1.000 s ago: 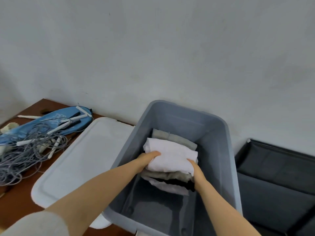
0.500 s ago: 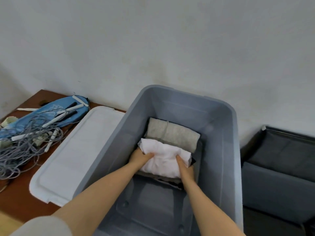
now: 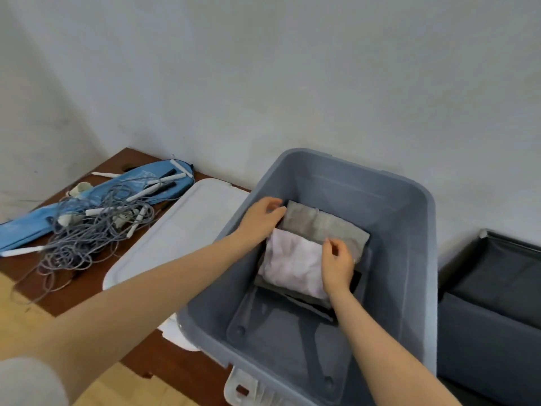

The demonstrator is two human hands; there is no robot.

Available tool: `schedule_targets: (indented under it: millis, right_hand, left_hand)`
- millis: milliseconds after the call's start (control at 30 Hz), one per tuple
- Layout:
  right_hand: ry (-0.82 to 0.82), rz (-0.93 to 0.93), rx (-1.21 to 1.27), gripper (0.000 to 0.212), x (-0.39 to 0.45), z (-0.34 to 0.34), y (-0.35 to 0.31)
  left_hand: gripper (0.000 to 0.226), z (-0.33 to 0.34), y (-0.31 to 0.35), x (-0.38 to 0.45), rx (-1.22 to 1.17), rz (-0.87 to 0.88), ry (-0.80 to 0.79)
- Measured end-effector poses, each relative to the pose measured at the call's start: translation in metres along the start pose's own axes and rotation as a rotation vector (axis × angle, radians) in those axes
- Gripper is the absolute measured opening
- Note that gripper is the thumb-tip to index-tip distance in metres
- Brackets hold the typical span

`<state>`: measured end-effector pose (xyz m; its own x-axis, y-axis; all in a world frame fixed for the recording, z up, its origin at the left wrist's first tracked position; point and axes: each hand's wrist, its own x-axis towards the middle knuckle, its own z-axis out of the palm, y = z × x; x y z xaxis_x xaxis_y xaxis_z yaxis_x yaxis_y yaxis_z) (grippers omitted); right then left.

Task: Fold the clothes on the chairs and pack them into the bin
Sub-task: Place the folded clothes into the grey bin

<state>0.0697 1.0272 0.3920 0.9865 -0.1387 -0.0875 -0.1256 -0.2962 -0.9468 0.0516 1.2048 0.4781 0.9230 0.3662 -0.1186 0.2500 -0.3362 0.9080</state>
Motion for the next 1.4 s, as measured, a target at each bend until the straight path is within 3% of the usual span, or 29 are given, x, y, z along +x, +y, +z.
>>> schedule_targets:
  millis: [133, 300, 433, 633, 800, 867, 933, 1000, 1067, 1267, 1400]
  right_hand:
    - [-0.159, 0.066, 0.111, 0.025, -0.016, 0.014, -0.023]
    - [-0.122, 0.032, 0.227, 0.028, -0.038, 0.045, -0.075]
    - [-0.110, -0.015, 0.387, 0.033, -0.057, 0.104, -0.152]
    - [-0.326, 0.011, 0.142, 0.022, -0.095, 0.231, -0.213]
    - [-0.172, 0.242, 0.108, 0.016, -0.107, 0.289, -0.158]
    - [-0.117, 0.334, 0.026, 0.018, -0.111, 0.296, -0.121]
    - [-0.073, 0.408, -0.092, 0.022, -0.117, 0.292, -0.082]
    - [-0.043, 0.492, -0.224, 0.024, -0.124, 0.283, -0.048]
    - [-0.041, 0.575, -0.362, 0.029, -0.133, 0.271, -0.020]
    - [-0.052, 0.626, -0.540, 0.066, -0.163, 0.264, 0.019]
    - [-0.104, 0.621, -0.631, 0.072, -0.166, 0.269, 0.024]
  left_hand:
    - [0.015, -0.047, 0.019, 0.001, -0.043, 0.112, 0.016]
    - [0.021, -0.107, 0.000, 0.024, -0.096, 0.061, 0.062]
    - [0.026, -0.162, -0.053, 0.045, 0.013, -0.004, -0.054]
    - [0.026, -0.245, -0.158, 0.060, 0.171, -0.203, -0.172]
    - [0.024, -0.279, -0.225, 0.059, 0.299, -0.306, -0.258]
    - [0.031, -0.285, -0.244, 0.059, 0.367, -0.360, -0.310]
    - [0.022, -0.287, -0.259, 0.056, 0.435, -0.420, -0.363]
    - [0.049, -0.289, -0.275, 0.056, 0.509, -0.468, -0.382]
    - [0.062, -0.292, -0.289, 0.050, 0.555, -0.486, -0.350]
    - [0.064, -0.298, -0.320, 0.047, 0.466, -0.497, -0.309]
    - [0.066, -0.303, -0.317, 0.059, 0.241, -0.586, -0.232]
